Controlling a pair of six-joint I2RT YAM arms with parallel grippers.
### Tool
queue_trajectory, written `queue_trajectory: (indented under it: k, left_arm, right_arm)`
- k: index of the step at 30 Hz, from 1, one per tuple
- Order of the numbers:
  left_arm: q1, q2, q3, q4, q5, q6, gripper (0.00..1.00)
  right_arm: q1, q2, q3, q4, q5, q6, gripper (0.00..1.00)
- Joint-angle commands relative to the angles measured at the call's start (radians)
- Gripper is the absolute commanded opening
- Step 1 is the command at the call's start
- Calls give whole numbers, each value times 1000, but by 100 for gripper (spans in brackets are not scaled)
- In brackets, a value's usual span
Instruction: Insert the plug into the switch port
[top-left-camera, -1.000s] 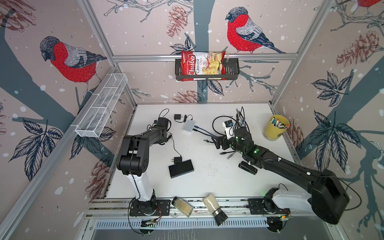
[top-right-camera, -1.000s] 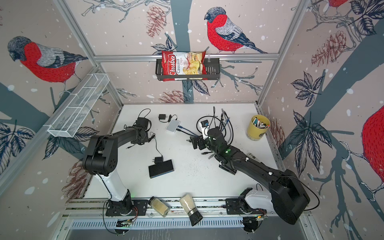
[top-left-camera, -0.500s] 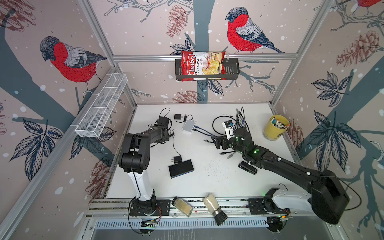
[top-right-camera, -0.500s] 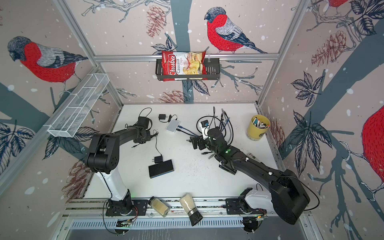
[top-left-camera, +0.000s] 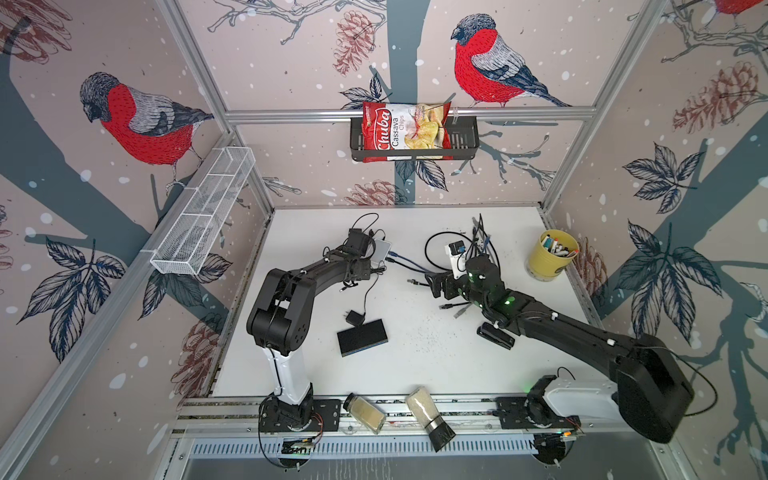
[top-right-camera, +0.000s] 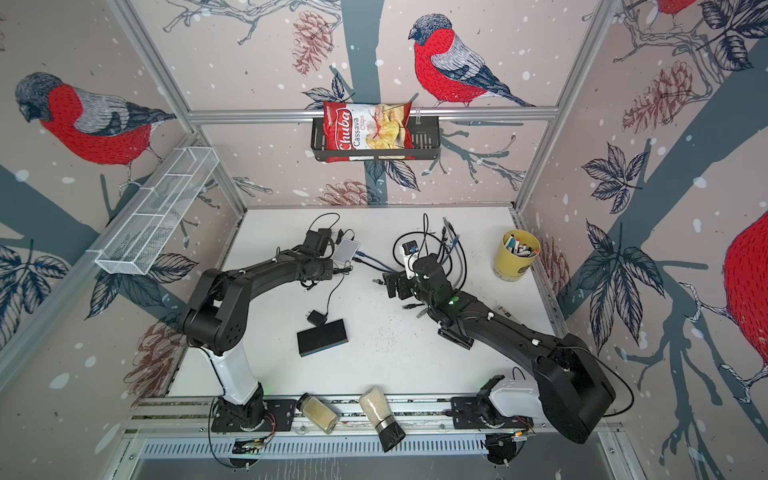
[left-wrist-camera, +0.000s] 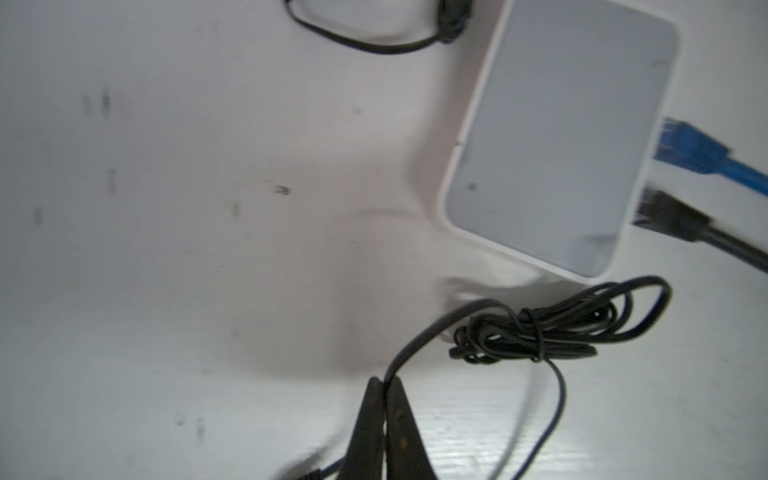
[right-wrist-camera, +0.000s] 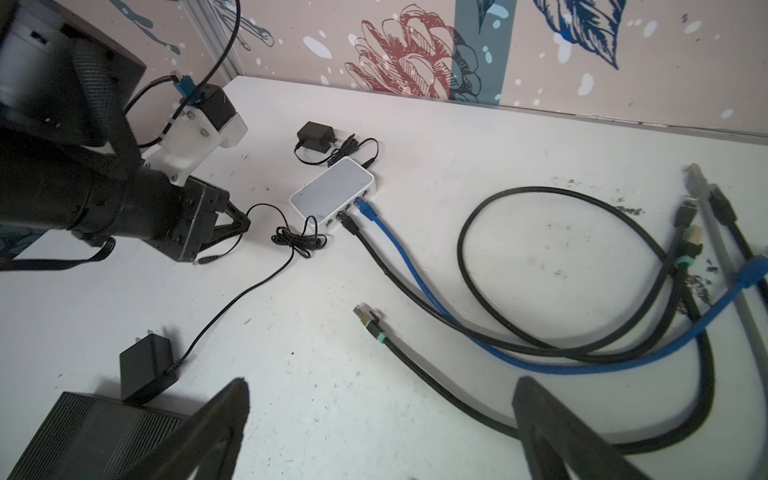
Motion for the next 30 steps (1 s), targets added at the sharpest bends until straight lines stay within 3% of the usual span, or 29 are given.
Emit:
queue_trajectory:
  k: [1, 12, 18, 19, 21, 24, 30]
  left_arm:
    - [-37, 4, 17, 16, 106, -15, 0]
    - [-211, 71, 119, 1, 142, -4, 0]
    - [-258, 83, 139, 14, 175, 15, 3]
    - [-261, 82, 135, 22, 182, 17, 6]
    - [-263, 81, 126, 31, 193, 15, 28]
    - [-263, 74, 112, 41, 173, 9, 49]
    - [-251, 16, 87, 68, 122, -24, 73]
  right_arm:
    - [-6, -11, 3, -17, 50, 2, 99]
    - [-29, -68, -53, 25, 69, -23, 99]
    - [-36, -87, -82, 65, 49, -85, 99]
    - [-36, -90, -83, 71, 49, -88, 99]
    - [-37, -96, -84, 82, 35, -108, 99]
    - [-38, -94, -83, 103, -13, -185, 99]
    - [-40, 14, 19, 20, -61, -335, 99]
